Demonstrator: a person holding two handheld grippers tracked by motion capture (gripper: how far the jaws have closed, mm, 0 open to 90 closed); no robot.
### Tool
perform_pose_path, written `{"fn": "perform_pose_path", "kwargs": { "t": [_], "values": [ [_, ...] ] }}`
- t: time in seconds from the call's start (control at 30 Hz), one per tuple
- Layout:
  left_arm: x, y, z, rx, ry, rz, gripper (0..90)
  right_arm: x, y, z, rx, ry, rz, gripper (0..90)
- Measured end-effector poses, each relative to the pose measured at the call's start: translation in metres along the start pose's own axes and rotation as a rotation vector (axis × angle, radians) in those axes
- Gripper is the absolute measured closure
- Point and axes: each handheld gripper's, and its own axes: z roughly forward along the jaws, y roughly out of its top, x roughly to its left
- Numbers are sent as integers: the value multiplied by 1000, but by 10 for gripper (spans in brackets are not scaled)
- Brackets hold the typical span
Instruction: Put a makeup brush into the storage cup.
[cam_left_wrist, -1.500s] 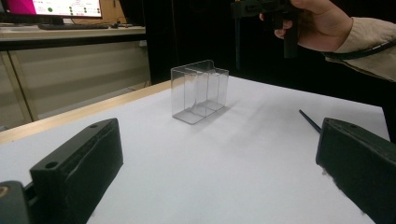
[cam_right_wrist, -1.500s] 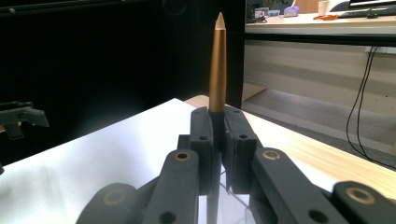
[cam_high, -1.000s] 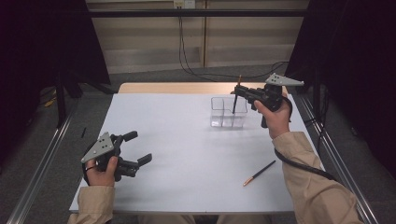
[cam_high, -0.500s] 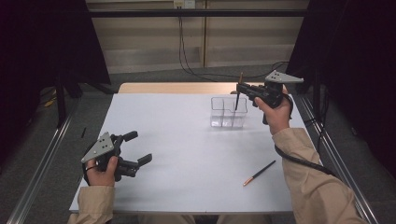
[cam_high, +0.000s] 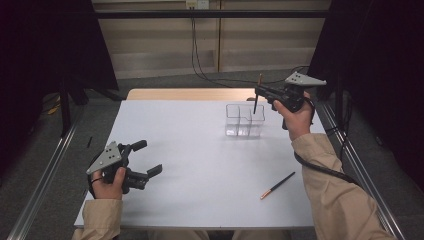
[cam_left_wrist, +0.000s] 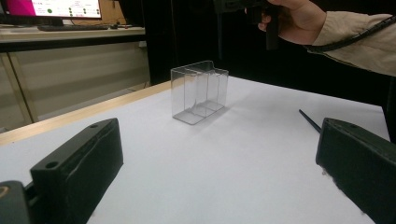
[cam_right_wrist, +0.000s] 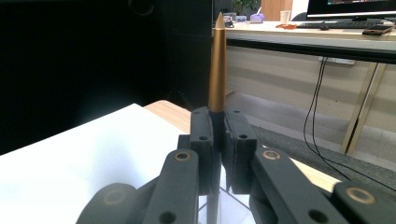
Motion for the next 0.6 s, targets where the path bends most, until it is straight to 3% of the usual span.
{"fn": "perform_pose_path", "kwargs": {
  "t": [0.17, 0.37, 0.6],
  "values": [
    [-2, 0, 1, -16, 4, -18, 5, -3, -1, 0, 1, -14, -6, 834],
    [0, 0, 0, 2, -1, 2, 5, -7, -3, 1, 2, -25, -1, 834],
    [-1, -1, 2, -7, 1, -10, 5, -8, -6, 3, 11, -29, -4, 834]
  ]
}}
